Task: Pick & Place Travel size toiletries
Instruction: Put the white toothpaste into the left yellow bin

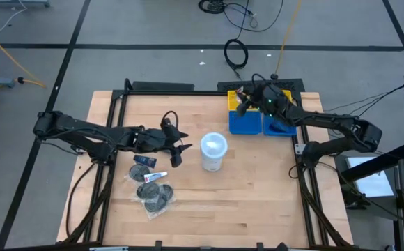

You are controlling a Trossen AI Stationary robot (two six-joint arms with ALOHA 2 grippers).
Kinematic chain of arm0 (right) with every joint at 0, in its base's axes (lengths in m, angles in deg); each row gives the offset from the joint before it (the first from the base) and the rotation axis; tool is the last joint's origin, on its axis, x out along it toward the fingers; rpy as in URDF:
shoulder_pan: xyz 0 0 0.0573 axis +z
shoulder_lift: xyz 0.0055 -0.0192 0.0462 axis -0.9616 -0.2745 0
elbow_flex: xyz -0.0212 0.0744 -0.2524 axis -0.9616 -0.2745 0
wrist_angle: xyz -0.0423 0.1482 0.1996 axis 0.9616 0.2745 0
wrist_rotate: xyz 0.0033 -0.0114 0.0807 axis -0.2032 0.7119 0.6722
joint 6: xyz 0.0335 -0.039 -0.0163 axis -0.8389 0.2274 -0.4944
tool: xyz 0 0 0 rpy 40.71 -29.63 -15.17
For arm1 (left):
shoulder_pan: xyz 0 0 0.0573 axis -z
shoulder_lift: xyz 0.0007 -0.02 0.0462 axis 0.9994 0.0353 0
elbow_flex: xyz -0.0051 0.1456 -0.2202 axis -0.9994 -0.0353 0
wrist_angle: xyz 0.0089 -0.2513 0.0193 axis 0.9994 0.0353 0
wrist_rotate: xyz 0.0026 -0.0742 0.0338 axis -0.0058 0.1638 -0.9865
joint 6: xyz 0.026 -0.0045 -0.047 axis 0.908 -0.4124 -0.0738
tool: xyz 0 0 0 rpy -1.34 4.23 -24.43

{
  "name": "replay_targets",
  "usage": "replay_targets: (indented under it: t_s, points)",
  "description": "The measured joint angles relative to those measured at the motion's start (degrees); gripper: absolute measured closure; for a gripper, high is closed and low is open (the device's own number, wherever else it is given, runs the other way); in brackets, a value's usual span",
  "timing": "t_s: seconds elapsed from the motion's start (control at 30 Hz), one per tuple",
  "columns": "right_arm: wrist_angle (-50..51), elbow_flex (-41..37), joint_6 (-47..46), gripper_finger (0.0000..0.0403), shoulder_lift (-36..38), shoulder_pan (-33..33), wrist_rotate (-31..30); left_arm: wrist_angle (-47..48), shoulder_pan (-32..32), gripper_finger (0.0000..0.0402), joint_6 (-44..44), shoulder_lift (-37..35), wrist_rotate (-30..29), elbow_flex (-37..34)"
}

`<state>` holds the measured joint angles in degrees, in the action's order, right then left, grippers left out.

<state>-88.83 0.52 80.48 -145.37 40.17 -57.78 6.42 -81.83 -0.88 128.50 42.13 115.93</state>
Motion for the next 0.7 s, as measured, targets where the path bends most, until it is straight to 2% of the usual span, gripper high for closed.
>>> replay_targets:
  t_s: [0.33,0.7]
  points:
    - [3.0,0.0,-0.9,0.0317,-1.1,-6.2,-1.0,3.0,0.0,0.0215,-2.6,0.0,0.0,0.0]
    - [3.1,0.0,-0.9,0.0317,-8.4,-8.5,-0.8,8.1,0.0,0.0215,-6.7,0.0,0.0,0.0]
